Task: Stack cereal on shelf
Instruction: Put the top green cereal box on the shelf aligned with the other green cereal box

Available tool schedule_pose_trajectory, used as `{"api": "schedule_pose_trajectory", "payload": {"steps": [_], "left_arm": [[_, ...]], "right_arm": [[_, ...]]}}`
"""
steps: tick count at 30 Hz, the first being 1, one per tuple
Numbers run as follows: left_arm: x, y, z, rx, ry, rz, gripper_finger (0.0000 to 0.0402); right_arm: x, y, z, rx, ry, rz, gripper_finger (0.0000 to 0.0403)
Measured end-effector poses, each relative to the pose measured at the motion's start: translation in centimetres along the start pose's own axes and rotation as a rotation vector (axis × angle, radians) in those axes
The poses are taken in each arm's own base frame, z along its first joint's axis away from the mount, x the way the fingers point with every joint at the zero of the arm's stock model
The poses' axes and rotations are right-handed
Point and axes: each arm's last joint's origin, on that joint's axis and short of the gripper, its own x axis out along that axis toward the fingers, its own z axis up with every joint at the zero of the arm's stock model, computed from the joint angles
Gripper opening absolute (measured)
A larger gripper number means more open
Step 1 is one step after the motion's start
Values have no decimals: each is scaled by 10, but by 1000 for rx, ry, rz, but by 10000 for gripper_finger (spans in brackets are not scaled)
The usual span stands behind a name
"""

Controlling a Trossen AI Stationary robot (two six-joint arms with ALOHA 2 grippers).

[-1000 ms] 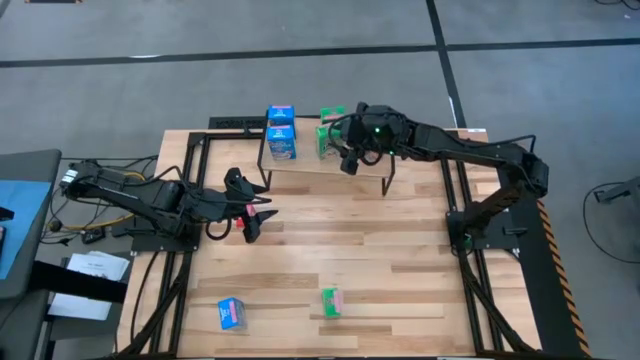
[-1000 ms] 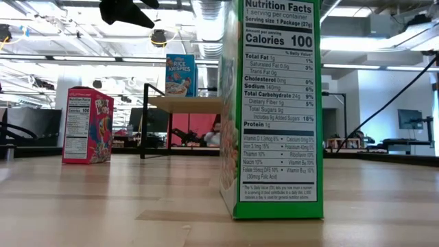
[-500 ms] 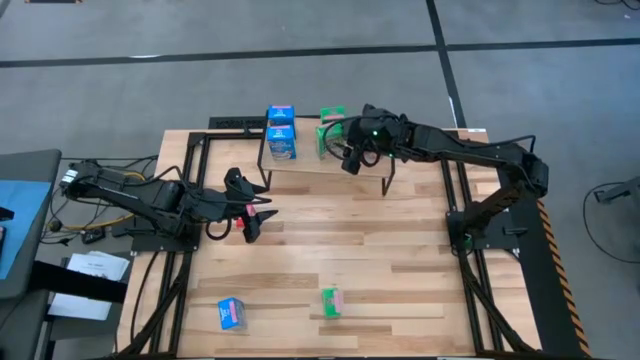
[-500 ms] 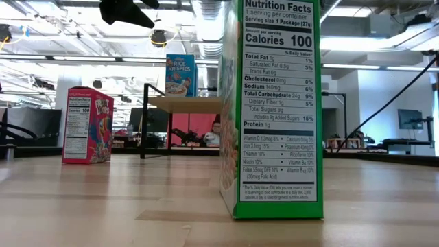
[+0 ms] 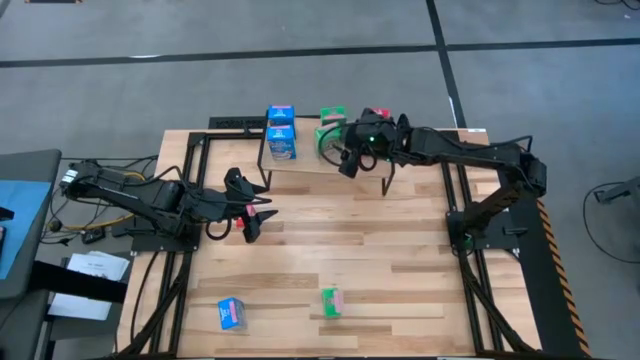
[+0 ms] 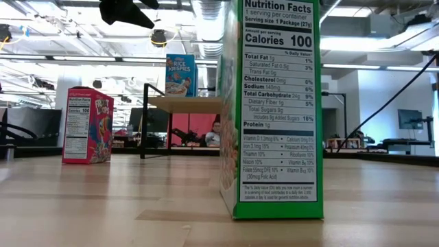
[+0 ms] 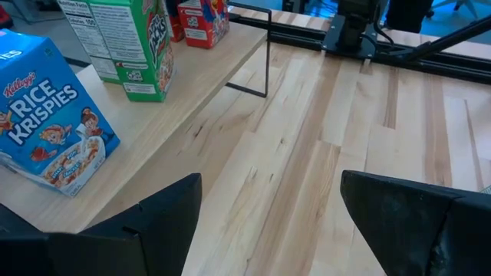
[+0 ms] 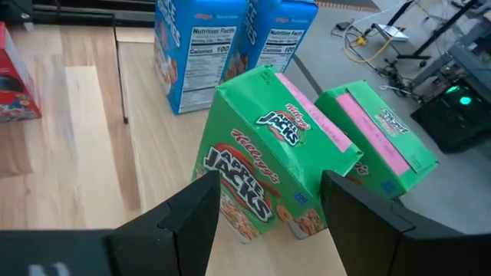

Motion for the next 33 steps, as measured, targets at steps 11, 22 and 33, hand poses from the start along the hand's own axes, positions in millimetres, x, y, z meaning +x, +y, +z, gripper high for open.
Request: {"api": "schedule_pose_trajectory", "payload": {"steps": [11,22,33], "left_arm": [[0,0,0,1,1,0,303],[0,0,0,2,2,1,303],[0,0,0,2,2,1,303]], "right_arm": [[-3,12,5,-5,-24,-63,249],[-1,4,4,93,-24,-105,249],[0,4,3,136,-24,-57,249]]}}
